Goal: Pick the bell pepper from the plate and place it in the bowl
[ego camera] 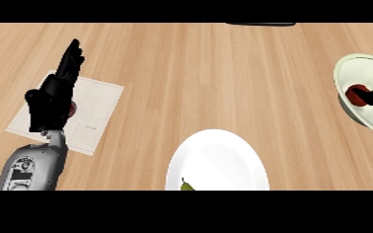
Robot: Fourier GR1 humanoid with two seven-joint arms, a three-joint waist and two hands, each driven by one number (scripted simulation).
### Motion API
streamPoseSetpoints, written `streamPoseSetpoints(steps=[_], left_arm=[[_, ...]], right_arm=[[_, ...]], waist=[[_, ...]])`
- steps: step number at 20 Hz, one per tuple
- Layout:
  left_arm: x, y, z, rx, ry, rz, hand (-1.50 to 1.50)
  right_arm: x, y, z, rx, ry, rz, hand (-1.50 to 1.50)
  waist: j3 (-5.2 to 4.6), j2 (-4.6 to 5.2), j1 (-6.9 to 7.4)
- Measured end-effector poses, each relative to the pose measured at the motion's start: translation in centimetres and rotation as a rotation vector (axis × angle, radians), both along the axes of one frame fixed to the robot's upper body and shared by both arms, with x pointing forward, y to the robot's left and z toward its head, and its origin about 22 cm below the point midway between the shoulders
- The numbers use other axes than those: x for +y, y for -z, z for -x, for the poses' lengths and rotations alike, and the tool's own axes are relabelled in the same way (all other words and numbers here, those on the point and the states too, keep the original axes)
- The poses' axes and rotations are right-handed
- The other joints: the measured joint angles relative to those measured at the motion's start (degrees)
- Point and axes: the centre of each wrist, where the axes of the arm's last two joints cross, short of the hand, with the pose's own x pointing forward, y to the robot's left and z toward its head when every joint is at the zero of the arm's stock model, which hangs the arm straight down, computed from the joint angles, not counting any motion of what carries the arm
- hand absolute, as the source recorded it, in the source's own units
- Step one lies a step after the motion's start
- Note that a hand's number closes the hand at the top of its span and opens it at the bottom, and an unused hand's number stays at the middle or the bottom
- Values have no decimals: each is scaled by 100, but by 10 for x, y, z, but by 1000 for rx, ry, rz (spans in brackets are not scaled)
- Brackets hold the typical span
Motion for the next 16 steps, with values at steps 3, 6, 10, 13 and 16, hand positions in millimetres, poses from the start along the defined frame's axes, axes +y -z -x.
streamPoseSetpoints(steps=[3, 6, 10, 13, 16], left_arm=[[2, 3, 2, 1, -1, 1, 0], [2, 3, 4, 0, 2, 8, 0], [6, 3, 2, -2, -6, 2, 0], [7, 5, 3, 1, -12, 3, 0], [11, 5, 5, 3, -21, 2, 0]], right_arm=[[1, 3, -3, -46, -48, -66, -150], [-8, -2, -2, -113, -62, -108, -150], [-23, -7, 7, -176, -66, -167, -150], [-43, -12, 23, -200, -76, -223, -150], [-61, -8, 46, -220, -86, -275, -150]], waist=[[1, 1, 13], [3, 4, 11], [-4, -11, -41], [-7, -27, -87], [-11, -47, -135]])
